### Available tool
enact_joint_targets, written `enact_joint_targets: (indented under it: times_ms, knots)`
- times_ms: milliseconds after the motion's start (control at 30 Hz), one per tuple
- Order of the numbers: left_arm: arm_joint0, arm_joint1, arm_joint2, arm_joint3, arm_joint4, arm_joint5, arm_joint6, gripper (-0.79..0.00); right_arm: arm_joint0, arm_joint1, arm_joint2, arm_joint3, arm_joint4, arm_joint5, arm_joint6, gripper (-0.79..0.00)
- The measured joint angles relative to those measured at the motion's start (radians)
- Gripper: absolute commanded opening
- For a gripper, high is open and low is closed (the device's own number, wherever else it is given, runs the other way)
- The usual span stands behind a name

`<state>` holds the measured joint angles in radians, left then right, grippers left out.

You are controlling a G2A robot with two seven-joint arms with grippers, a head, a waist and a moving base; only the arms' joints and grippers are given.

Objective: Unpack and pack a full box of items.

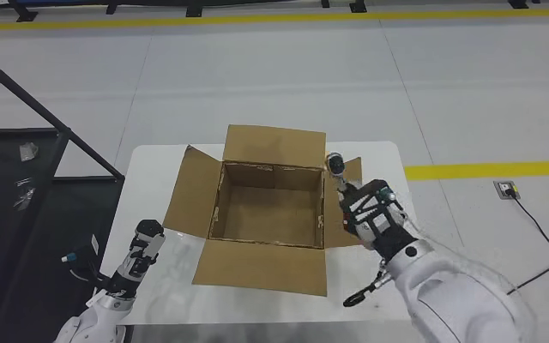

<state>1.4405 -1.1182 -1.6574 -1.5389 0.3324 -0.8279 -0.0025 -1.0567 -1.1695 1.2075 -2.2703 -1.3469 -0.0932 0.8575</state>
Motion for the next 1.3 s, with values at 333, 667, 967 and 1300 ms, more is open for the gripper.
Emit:
enact_joint_targets:
  times_ms: [333, 667, 967, 1300]
  knots:
    - [0.0, 0.0, 0.0, 0.0, 0.0, 0.0, 0.0, 0.0, 0.586, -0.162, -0.493, 0.574, 0.127, 0.086, 0.121, -0.785]
    - [0.0, 0.0, 0.0, 0.0, 0.0, 0.0, 0.0, 0.0, 0.903, -0.419, -0.81, 1.246, 0.326, 0.106, 0.033, -0.785]
    - [0.0, 0.0, 0.0, 0.0, 0.0, 0.0, 0.0, 0.0, 0.906, -0.521, -0.841, 1.572, 0.38, 0.072, -0.02, -0.785]
    - [0.0, 0.0, 0.0, 0.0, 0.0, 0.0, 0.0, 0.0, 0.892, -0.548, -0.839, 1.668, 0.393, 0.053, -0.059, -0.785]
